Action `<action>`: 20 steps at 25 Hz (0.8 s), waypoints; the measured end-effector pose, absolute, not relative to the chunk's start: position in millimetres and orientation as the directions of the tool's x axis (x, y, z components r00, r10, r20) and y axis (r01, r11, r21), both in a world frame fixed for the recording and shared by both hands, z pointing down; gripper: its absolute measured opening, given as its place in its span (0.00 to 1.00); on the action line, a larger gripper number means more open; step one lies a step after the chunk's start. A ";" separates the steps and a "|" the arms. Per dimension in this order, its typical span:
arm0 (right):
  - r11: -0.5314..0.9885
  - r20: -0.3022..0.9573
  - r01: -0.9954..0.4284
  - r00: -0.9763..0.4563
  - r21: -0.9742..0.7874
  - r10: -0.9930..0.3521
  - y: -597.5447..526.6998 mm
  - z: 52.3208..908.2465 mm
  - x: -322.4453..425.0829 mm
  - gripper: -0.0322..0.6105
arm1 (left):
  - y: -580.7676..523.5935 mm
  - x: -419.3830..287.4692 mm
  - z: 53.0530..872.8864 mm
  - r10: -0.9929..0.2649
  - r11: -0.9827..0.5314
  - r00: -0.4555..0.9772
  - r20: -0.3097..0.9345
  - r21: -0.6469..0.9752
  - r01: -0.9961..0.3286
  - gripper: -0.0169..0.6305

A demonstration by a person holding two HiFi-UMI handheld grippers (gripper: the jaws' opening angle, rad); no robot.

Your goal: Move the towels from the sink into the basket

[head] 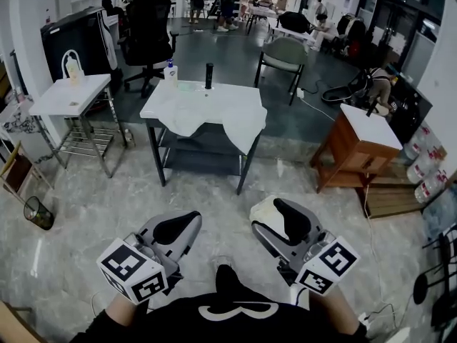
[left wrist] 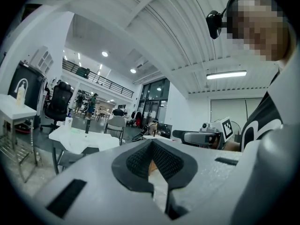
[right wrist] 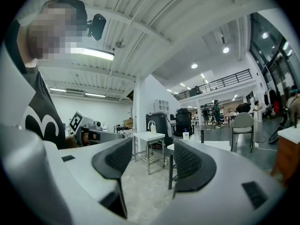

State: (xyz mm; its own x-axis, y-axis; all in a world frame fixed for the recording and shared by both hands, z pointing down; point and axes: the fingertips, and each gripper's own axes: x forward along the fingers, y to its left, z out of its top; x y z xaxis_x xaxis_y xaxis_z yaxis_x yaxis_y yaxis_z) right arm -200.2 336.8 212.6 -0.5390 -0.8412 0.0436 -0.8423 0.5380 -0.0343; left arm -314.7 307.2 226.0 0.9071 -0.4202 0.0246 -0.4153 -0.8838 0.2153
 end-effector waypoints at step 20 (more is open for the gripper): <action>0.513 0.095 -0.857 -0.515 -0.050 -0.852 117.1 257.9 -86.8 0.56 | 96.1 -221.6 257.0 -0.464 -0.845 0.876 0.130 0.233 -0.482 0.03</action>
State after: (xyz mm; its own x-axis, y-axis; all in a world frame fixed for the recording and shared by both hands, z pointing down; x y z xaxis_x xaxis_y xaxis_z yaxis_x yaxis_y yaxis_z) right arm -86.8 117.1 257.9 -0.5155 -0.8516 0.0948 -0.8569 0.5131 -0.0502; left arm -221.6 96.1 257.0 0.8760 -0.4643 0.1304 -0.4822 -0.8446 0.2325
